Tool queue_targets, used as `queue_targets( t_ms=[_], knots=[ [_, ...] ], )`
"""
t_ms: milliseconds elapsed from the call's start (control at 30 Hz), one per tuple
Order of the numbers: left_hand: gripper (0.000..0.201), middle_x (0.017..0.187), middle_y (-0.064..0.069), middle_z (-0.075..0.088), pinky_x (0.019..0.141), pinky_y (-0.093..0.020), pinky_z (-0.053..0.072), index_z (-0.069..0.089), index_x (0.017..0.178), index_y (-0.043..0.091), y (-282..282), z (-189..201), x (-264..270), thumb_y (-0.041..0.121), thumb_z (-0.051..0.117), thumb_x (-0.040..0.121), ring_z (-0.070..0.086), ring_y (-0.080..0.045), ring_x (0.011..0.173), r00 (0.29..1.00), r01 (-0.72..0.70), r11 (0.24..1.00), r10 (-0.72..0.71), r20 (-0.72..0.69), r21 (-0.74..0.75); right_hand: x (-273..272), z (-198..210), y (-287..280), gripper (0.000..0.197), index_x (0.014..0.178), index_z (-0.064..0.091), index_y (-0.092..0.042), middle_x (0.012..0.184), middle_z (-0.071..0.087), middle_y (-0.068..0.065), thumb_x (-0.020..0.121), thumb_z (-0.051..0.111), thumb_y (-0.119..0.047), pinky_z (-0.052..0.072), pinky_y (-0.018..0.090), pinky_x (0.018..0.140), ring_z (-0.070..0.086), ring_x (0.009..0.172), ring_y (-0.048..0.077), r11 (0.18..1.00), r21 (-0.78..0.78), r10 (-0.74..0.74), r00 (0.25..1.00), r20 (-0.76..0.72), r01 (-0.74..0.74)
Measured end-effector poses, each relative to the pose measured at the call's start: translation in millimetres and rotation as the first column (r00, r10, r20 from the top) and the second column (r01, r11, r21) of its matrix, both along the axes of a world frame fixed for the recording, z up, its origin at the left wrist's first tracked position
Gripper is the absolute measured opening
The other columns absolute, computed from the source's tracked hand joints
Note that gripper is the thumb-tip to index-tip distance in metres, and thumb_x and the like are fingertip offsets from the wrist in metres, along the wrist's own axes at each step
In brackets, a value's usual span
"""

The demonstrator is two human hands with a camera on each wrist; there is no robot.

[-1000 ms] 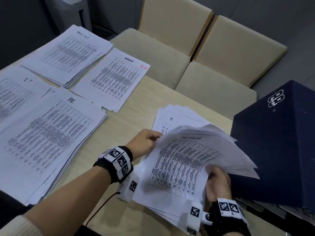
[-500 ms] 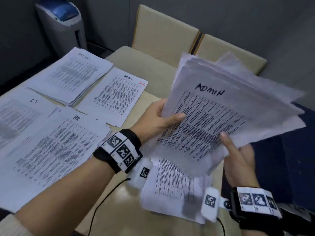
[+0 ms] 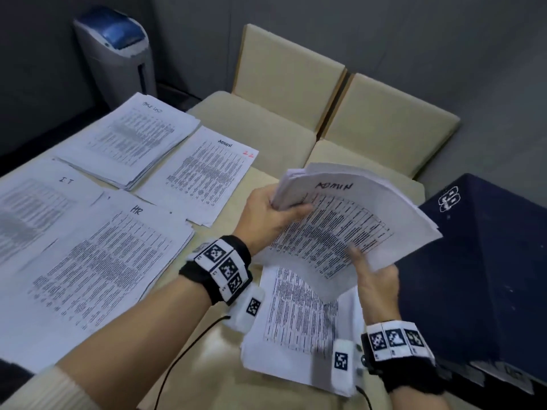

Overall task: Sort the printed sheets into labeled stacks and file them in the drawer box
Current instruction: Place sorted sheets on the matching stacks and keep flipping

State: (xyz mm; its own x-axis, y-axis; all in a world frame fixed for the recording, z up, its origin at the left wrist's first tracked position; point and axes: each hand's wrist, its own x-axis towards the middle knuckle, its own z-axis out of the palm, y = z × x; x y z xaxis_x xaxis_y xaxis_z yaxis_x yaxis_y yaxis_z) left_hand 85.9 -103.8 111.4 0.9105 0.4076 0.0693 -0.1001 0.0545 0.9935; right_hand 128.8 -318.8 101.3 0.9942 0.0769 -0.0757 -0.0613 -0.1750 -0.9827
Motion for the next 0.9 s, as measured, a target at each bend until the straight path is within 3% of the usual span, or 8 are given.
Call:
queue_targets(
  t_ms=[133,233,333,433,567,667,767,900],
  knots=[
    [0.06,0.114,-0.008,0.069,0.082,-0.038,0.061,0.058,0.119,0.009,14,1,1,0.033,0.086,0.072,0.07,-0.021,0.102,0.995,-0.094,0.994,0.093,-0.022,-0.054,23,10,14,0.018,0.105,0.067,-0.025,0.102,0.072,-0.01,0.088,0.072,-0.028,0.053,0.024,0.085,0.067,0.099,0.006,1.0,0.019,-0.003,0.999,0.045,0.002],
    [0.049,0.104,0.002,0.07,0.074,-0.022,0.057,0.055,0.115,0.014,39,-9,-10,0.041,0.077,0.081,0.07,-0.007,0.09,0.986,-0.076,0.994,0.087,-0.144,0.078,36,22,39,0.035,0.114,0.067,-0.015,0.111,0.073,0.001,0.083,0.077,-0.029,0.053,0.042,0.096,0.069,0.105,0.017,0.985,0.169,-0.017,1.0,0.007,0.016],
    [0.04,0.106,0.007,0.067,0.081,-0.031,0.056,0.05,0.121,0.021,66,-26,-22,0.049,0.058,0.094,0.067,-0.011,0.093,0.958,-0.082,0.965,0.146,-0.246,0.25,48,26,80,0.049,0.125,0.058,-0.007,0.119,0.069,0.011,0.082,0.077,-0.02,0.051,0.049,0.098,0.068,0.11,0.025,0.936,0.349,0.075,0.992,-0.102,-0.035],
    [0.037,0.111,-0.002,0.068,0.087,-0.045,0.057,0.051,0.129,0.016,104,-49,-17,0.04,0.049,0.101,0.067,-0.023,0.098,0.913,-0.193,0.937,0.279,-0.296,0.291,68,16,140,0.068,0.129,0.056,-0.005,0.12,0.068,0.014,0.071,0.085,-0.025,0.054,0.048,0.093,0.067,0.111,0.029,0.935,0.332,0.2,0.96,-0.196,-0.127],
    [0.024,0.104,-0.01,0.067,0.085,-0.049,0.057,0.056,0.123,0.015,189,-65,1,0.023,0.052,0.101,0.065,-0.03,0.093,0.824,-0.322,0.886,0.436,-0.363,0.332,102,-20,222,0.041,0.11,0.062,-0.012,0.111,0.071,0.014,0.075,0.081,-0.022,0.055,0.05,0.091,0.069,0.099,0.029,0.953,0.036,0.3,0.923,-0.241,-0.301],
    [0.02,0.09,-0.006,0.064,0.07,-0.042,0.055,0.059,0.119,0.018,250,-76,16,0.023,0.052,0.1,0.058,-0.022,0.074,0.805,-0.319,0.904,0.418,-0.422,0.285,108,-47,245,0.05,0.108,0.052,-0.022,0.107,0.067,0.007,0.068,0.079,-0.034,0.052,0.048,0.094,0.067,0.101,0.027,0.926,-0.168,0.281,0.915,-0.29,-0.337],
    [0.016,0.08,-0.003,0.06,0.064,-0.037,0.055,0.058,0.112,0.014,289,-103,33,0.023,0.05,0.102,0.057,-0.022,0.067,0.758,-0.18,0.89,0.397,-0.518,0.419,107,-80,226,0.037,0.112,0.055,-0.018,0.097,0.067,0.004,0.082,0.076,-0.025,0.051,0.04,0.086,0.066,0.093,0.025,0.873,-0.339,0.251,0.918,-0.307,-0.351],
    [0.027,0.106,-0.014,0.062,0.077,-0.044,0.053,0.048,0.122,0.01,306,-132,55,0.012,0.052,0.096,0.061,-0.033,0.088,0.642,0.101,0.725,0.476,-0.602,0.681,113,-103,184,0.023,0.109,0.064,-0.012,0.101,0.067,0.006,0.088,0.066,-0.02,0.046,0.033,0.088,0.062,0.1,0.028,0.657,-0.702,0.157,0.961,-0.227,-0.273]
  ],
)
